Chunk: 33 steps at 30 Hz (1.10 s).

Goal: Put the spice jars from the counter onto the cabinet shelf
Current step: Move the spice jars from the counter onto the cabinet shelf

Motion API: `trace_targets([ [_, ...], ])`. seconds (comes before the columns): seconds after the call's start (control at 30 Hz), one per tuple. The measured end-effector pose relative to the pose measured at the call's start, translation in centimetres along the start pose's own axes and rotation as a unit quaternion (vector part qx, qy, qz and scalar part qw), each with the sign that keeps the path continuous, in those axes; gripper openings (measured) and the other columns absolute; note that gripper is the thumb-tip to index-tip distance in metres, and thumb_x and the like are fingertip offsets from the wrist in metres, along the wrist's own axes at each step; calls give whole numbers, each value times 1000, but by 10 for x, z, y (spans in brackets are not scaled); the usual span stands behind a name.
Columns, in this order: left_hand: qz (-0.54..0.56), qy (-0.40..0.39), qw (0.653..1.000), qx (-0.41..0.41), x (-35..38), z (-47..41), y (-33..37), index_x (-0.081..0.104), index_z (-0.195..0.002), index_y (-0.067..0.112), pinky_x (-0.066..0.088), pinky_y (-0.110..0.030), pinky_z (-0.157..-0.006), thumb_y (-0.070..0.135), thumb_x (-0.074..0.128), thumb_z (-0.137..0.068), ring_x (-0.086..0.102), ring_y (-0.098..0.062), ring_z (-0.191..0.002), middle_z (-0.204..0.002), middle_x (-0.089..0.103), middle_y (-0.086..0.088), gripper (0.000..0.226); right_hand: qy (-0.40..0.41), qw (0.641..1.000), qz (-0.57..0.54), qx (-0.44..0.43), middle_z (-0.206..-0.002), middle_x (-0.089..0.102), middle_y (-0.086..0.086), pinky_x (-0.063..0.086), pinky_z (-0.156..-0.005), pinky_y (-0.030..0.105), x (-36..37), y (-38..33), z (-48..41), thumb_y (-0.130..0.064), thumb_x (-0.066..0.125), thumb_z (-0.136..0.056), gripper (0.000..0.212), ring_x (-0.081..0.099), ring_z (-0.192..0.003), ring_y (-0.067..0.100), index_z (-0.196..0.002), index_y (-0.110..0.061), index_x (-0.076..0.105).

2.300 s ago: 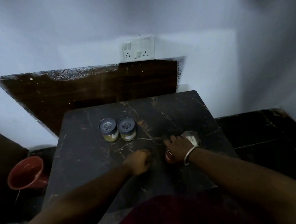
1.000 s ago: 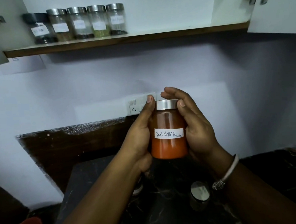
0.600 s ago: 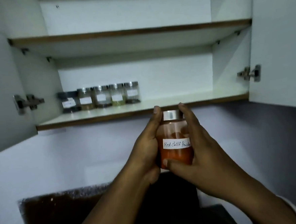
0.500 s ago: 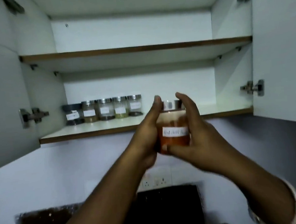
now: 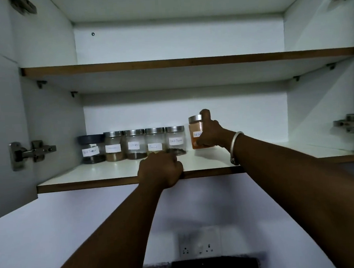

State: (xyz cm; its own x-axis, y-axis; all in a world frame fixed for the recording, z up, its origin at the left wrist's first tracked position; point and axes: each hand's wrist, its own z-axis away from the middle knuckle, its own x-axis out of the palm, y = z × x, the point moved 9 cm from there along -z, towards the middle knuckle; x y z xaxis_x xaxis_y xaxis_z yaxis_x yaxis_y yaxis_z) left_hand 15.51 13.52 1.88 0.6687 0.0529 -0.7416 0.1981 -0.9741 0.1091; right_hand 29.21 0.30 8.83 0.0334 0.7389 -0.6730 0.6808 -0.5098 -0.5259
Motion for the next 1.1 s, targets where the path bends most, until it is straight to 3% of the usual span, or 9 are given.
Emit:
trace_targets([
  [0.27, -14, 26, 1000, -2, 7, -4, -4, 76, -101, 30, 36, -32, -67, 50, 37, -85, 66, -25, -94, -97, 72, 1, 46, -18, 998, 35, 38, -132, 52, 25, 55, -97, 54, 50, 26, -47, -12, 88, -75, 107, 59, -117, 42, -150, -16, 12],
  [0.4, -15, 25, 1000, -1, 9, -5, -3, 76, -102, 30, 39, -32, -68, 49, 38, -85, 66, -25, -94, -99, 72, 1, 45, -31, 997, 54, 38, -135, 48, 24, 51, -70, 38, 61, 36, -52, -15, 84, -78, 112, 56, -109, 37, -155, -22, 3],
  [0.53, -9, 18, 1000, -6, 7, -5, -3, 76, -99, 28, 42, -33, -68, 50, 37, -84, 67, -26, -91, -97, 72, 1, 48, -46, 993, 111, 19, -140, 50, 26, 46, -103, 47, 61, 35, -49, -17, 79, -86, 118, 57, -123, 43, -160, -22, -13],
  [0.63, -2, 23, 1000, 3, 5, -4, -2, 76, -94, 26, 41, -32, -65, 51, 37, -82, 67, -25, -86, -91, 72, 1, 47, -52, 996, 58, 33, -136, 54, 32, 45, -101, 48, 60, 33, -42, -9, 80, -86, 133, 56, -127, 44, -156, -17, -32],
  [0.73, -2, 13, 1000, -1, 2, -1, -1, 76, -94, 26, 39, -33, -66, 51, 39, -81, 67, -27, -88, -93, 72, 1, 46, -76, 992, 85, 56, -167, 16, 26, 24, -124, 54, 51, 29, -24, -25, 87, -80, 139, 28, -151, 45, -156, -7, -28],
  [0.83, -5, -2, 1000, 5, 3, 0, 2, 77, -95, 26, 41, -34, -68, 50, 38, -79, 68, -29, -91, -96, 74, -2, 49, -137, 982, 29, 128, -166, 24, 25, 38, -118, 50, 42, 39, 3, -17, 87, -82, 144, 43, -142, 42, -152, -16, -39],
  [0.93, 8, -35, 999, 7, -2, 4, 6, 78, -94, 24, 47, -36, -72, 48, 40, -84, 69, -32, -96, -99, 75, -7, 46, -168, 976, -14, 136, -153, 41, 13, 49, -103, 38, 34, 26, 40, -13, 83, -85, 111, 51, -131, 32, -163, -13, 6],
  [1.0, 7, -43, 999, 25, -9, 15, 10, 79, -99, 23, 45, -37, -75, 44, 44, -94, 69, -36, -103, -108, 75, -11, 41, -160, 983, 31, 79, -149, 47, 11, 50, -93, 33, 31, 5, 72, -18, 78, -90, 78, 52, -128, 29, -154, -5, 34],
  [1.1, 64, -43, 996, 42, -28, 40, 19, 76, -116, 20, 46, -38, -85, 41, 45, -100, 65, -36, -119, -127, 72, -15, 41, -169, 981, 70, -66, -136, 62, 11, 49, -105, 39, 38, -50, 124, -17, 68, -97, 45, 59, -121, 25, -140, -6, 58],
])
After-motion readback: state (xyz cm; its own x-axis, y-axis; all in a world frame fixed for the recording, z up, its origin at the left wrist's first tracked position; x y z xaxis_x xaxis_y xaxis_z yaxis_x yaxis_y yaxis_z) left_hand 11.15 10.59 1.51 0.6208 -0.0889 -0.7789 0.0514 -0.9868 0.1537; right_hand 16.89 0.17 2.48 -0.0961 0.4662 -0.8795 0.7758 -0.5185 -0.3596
